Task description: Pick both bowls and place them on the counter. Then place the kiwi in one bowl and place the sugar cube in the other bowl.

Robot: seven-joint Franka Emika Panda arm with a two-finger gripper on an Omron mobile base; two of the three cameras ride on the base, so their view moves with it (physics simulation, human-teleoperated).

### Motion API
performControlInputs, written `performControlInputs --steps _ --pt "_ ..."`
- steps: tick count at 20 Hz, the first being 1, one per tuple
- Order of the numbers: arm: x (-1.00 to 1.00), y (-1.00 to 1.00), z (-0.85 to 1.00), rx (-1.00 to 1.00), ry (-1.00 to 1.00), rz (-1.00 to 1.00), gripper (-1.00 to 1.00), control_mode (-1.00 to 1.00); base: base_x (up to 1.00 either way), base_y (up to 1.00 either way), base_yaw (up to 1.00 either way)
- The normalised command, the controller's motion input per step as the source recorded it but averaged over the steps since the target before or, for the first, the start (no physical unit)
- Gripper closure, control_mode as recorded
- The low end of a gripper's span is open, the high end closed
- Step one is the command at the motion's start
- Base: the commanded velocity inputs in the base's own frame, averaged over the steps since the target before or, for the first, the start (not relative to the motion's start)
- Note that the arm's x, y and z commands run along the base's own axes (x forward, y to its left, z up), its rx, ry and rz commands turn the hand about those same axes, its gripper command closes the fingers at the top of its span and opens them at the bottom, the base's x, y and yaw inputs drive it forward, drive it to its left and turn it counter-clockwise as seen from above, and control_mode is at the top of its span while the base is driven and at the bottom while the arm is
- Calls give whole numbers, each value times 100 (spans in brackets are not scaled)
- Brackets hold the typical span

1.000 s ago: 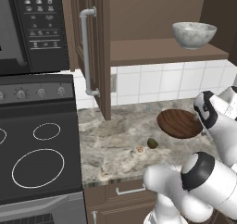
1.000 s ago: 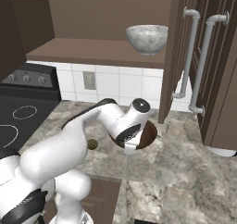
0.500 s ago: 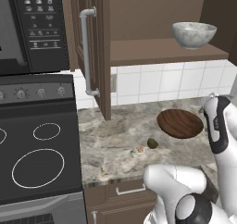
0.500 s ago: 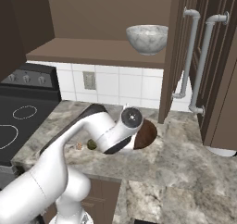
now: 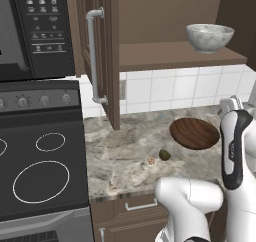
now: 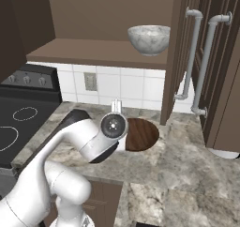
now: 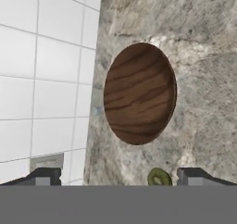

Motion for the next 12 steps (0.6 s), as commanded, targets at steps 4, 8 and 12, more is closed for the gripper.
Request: performControlInputs --steps 4,8,12 --pt "-23 0 61 -8 0 0 -100 -100 0 0 0" --pt "-22 0 65 -2 1 0 -100 -100 0 0 0" --pt "-20 0 65 0 1 0 -100 -100 0 0 0"
